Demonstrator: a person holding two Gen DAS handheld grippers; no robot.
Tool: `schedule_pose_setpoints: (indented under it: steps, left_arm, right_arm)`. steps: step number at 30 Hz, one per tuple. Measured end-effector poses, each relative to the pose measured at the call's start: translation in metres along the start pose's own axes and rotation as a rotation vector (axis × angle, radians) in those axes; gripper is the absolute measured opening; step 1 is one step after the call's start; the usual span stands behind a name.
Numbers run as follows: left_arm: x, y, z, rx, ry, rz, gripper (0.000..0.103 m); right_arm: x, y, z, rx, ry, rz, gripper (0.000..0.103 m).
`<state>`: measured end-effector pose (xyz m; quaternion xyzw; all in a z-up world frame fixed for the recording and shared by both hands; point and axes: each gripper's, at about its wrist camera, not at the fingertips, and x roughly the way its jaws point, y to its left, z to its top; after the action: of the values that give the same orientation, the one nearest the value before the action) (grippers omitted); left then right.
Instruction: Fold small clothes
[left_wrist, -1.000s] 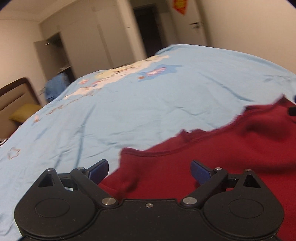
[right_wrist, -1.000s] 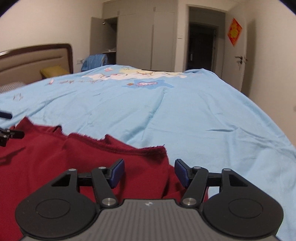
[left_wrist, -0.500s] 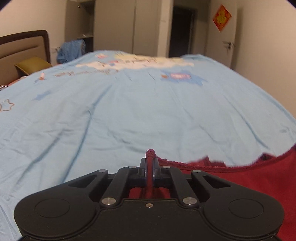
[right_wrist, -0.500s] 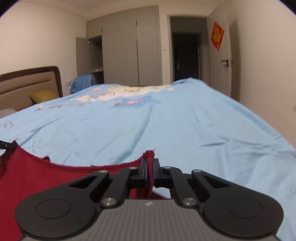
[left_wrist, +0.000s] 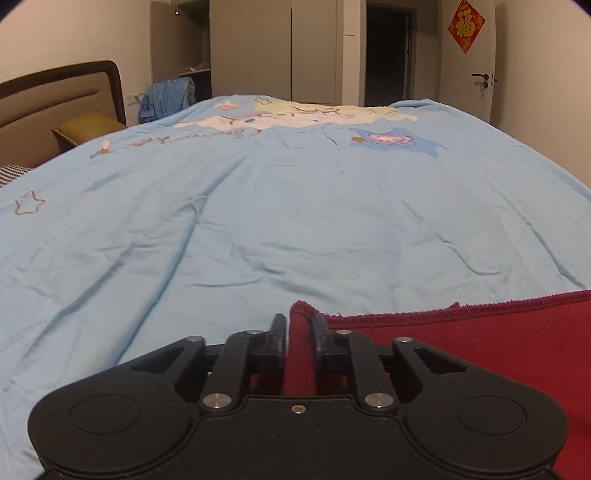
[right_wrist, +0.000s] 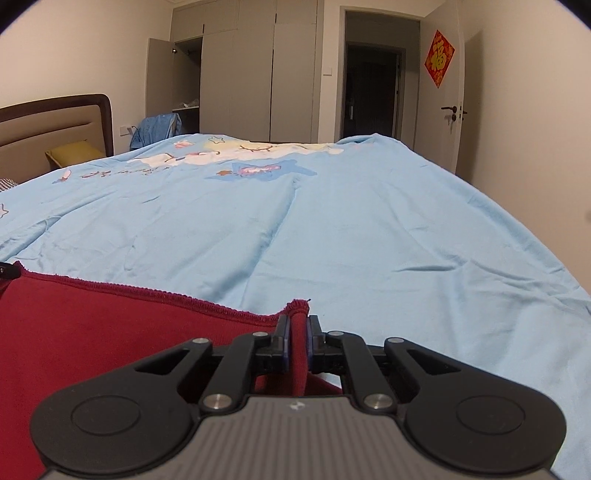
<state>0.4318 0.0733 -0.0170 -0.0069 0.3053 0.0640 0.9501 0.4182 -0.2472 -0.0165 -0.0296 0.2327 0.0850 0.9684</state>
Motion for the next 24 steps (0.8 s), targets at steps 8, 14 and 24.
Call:
schedule_pose_setpoints:
  steps: [8,14,24]
  left_arm:
    - [-0.059,-0.013,0.0,0.06,-0.13,0.018,0.087]
    - [-0.067,-0.04,-0.013,0.185,-0.106,-0.253,0.09]
    - [0.0,-0.026,-0.018,0.086,-0.018,-0.26,0.092]
  right_arm:
    - [-0.05,0.021,0.003,-0.102,-0.086,0.027,0.083]
    - [-0.05,0.051,0.002,-0.221,-0.017,0.285,0.091]
    - [0.016,0.012,-0.009,-0.021,0.071,0.296,0.094]
